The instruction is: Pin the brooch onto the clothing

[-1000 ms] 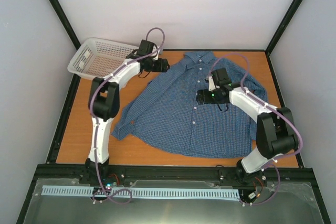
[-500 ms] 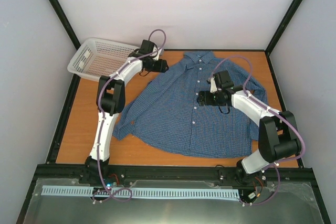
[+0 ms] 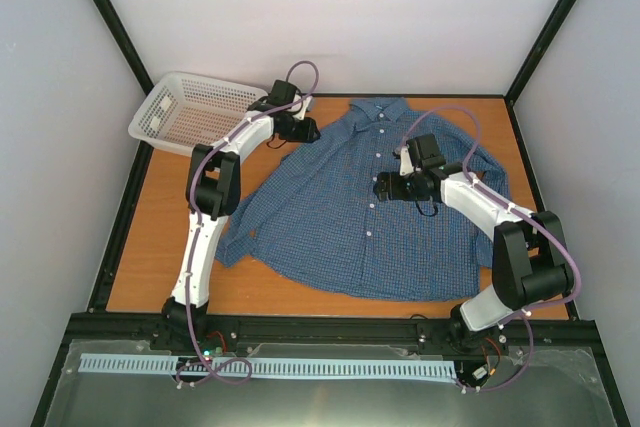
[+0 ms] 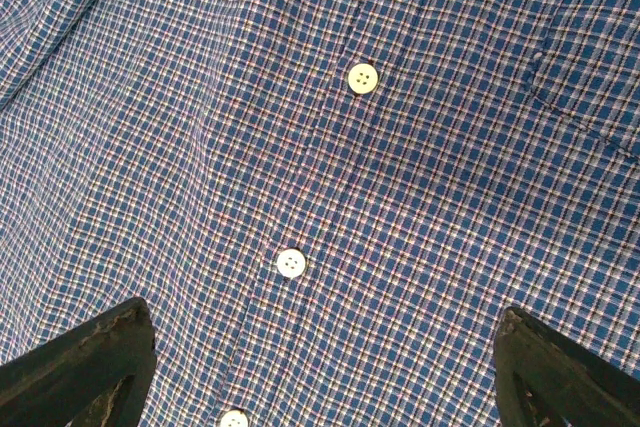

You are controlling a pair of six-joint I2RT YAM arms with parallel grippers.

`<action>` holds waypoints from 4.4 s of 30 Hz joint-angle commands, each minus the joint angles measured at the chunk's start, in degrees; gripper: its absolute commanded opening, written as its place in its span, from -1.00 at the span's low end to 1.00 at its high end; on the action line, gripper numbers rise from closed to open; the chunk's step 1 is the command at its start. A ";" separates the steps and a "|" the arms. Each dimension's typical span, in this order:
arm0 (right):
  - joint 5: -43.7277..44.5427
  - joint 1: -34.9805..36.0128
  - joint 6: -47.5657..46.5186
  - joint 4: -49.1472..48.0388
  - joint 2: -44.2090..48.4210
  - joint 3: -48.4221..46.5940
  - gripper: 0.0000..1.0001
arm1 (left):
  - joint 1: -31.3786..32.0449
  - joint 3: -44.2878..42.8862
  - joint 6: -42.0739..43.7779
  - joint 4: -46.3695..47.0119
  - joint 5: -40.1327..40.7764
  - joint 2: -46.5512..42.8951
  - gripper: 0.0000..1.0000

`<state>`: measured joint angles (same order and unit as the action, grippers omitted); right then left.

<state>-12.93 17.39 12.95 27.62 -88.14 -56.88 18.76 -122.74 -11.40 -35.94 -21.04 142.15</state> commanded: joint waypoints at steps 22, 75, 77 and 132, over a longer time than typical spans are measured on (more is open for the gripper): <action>-2.01 -0.03 -0.05 -1.65 -1.99 1.50 0.79 | 0.21 -0.03 0.55 1.12 3.11 1.10 0.16; -6.98 1.09 4.64 2.26 -1.84 2.85 0.66 | -4.34 -15.82 22.18 22.98 35.61 8.17 0.06; -6.98 1.36 4.95 2.19 -0.07 2.62 0.67 | -3.61 -12.38 17.46 19.86 31.95 3.18 0.10; -5.21 1.20 6.12 2.42 16.30 15.03 1.00 | -2.94 81.90 -28.33 16.64 -20.69 -74.42 0.96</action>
<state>-14.02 18.83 15.90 32.73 -71.48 -44.49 15.84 -39.20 -39.29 -30.70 -37.47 68.58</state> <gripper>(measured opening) 0.996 0.971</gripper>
